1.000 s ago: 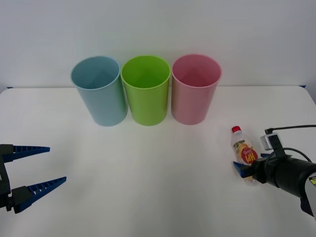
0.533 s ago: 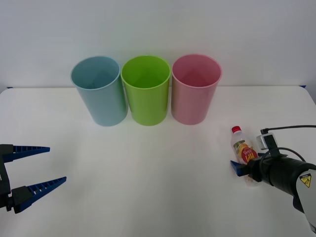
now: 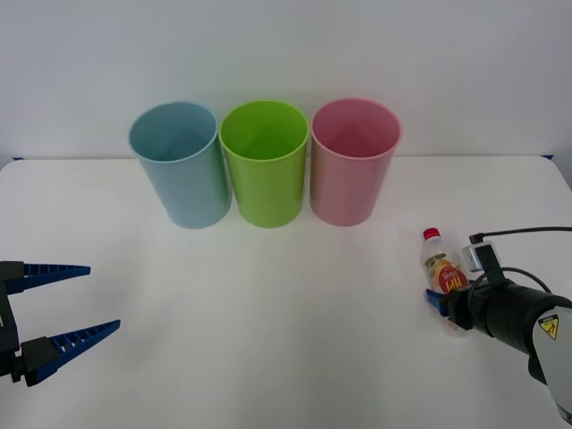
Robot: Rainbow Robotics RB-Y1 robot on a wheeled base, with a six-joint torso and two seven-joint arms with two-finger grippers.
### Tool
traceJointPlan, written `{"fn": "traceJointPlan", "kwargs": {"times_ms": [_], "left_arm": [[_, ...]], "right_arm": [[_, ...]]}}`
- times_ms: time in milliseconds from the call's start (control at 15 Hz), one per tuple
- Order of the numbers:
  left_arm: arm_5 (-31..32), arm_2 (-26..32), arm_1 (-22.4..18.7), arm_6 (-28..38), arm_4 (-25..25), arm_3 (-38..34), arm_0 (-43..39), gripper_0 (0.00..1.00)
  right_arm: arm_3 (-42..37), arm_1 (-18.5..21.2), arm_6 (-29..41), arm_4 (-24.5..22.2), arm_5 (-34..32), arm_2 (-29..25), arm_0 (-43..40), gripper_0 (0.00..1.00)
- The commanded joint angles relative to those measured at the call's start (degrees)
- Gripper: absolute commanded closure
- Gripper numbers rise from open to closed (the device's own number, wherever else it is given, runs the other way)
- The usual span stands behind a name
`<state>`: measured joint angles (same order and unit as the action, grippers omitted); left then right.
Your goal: Put cans in the blue bin and PET bottles in the pink bin and trash in the green bin.
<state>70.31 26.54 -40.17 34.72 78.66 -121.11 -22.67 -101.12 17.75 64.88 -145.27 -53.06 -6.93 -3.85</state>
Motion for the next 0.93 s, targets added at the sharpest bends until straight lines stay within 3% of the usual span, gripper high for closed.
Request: {"fn": "traceJointPlan", "kwargs": {"times_ms": [67, 333, 467, 600, 800, 933], "left_arm": [[0.0, 0.0, 0.0, 0.0, 0.0, 0.0, 0.0, 0.0], [0.0, 0.0, 0.0, 0.0, 0.0, 0.0, 0.0, 0.0], [0.0, 0.0, 0.0, 0.0, 0.0, 0.0, 0.0, 0.0], [0.0, 0.0, 0.0, 0.0, 0.0, 0.0, 0.0, 0.0], [0.0, 0.0, 0.0, 0.0, 0.0, 0.0, 0.0, 0.0], [0.0, 0.0, 0.0, 0.0, 0.0, 0.0, 0.0, 0.0]], "right_arm": [[0.0, 0.0, -0.2, -0.3, 0.0, 0.2, 0.0, 1.0], [0.0, 0.0, 0.0, 0.2, 0.0, 0.3, 0.0, 1.0], [-1.4, 0.3, -0.7, 4.4, -0.2, 0.2, -0.1, 1.0], [-5.0, 1.4, -1.2, 9.9, -0.6, 0.1, -0.9, 1.0], [-10.7, 4.5, -2.7, 23.6, -0.7, -0.4, -3.2, 1.0], [-13.3, 5.9, -8.3, 34.0, -1.3, -2.5, -4.9, 1.0]]}}
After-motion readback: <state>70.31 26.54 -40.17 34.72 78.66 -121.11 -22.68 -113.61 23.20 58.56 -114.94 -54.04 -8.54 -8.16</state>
